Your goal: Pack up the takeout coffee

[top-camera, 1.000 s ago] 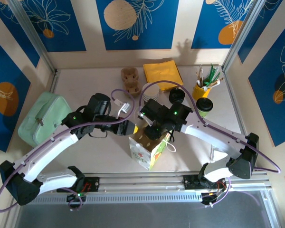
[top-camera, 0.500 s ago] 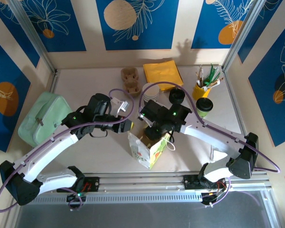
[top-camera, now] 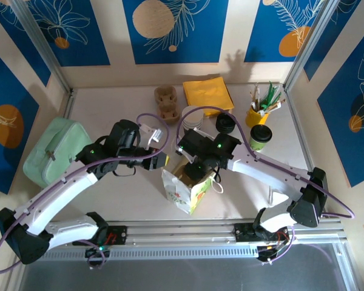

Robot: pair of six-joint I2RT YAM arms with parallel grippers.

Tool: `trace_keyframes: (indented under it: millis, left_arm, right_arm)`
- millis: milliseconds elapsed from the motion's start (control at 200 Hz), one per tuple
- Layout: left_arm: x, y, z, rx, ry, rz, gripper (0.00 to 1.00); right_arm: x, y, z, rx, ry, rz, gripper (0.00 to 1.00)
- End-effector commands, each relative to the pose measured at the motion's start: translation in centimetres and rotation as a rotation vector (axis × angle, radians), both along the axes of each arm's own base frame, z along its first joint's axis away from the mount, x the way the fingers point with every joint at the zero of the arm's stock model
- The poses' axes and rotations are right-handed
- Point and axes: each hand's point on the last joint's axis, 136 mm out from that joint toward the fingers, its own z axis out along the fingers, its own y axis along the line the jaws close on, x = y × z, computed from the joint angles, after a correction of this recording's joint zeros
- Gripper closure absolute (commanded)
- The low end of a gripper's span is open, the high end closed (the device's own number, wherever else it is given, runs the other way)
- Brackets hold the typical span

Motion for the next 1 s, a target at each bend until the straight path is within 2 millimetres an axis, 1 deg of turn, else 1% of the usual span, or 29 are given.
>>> trace_keyframes:
  millis: [0, 175, 340, 515, 600, 635, 805, 995]
  left_arm:
    - [-0.2, -0.1, 2.3, -0.047, -0.036, 0.002, 1.00]
    - [-0.3, -0.2, 2.6, -0.059, -0.037, -0.003, 0.98]
    - [-0.5, 0.0, 2.8, -0.060, -0.038, -0.001, 0.96]
    - [-0.5, 0.3, 3.4, -0.058, -0.057, 0.007, 0.83]
    - [-0.4, 0.4, 3.7, -0.054, -0.065, 0.013, 0.73]
    - [-0.4, 0.4, 3.8, -0.052, -0.069, 0.013, 0.71]
    - [-0.3, 0.7, 4.5, -0.045, -0.091, 0.017, 0.68]
    - [-0.2, 0.9, 4.6, -0.036, -0.101, 0.024, 0.66]
  right_arm:
    - [-0.7, 0.0, -0.7, -0.003, 0.041, 0.026, 0.58]
    - [-0.8, 0.5, -1.3, 0.010, 0.054, 0.043, 0.58]
    - [-0.9, 0.4, -2.2, -0.006, 0.070, 0.050, 0.58]
    - [-1.0, 0.2, -2.9, -0.029, 0.083, 0.059, 0.58]
    - [-1.1, 0.3, -2.9, -0.029, 0.090, 0.064, 0.58]
    - [-1.1, 0.4, -2.9, -0.029, 0.094, 0.065, 0.58]
    - [-1.2, 0.4, -3.3, -0.044, 0.109, 0.072, 0.58]
    - [-1.3, 0.2, -3.4, -0.063, 0.120, 0.076, 0.57]
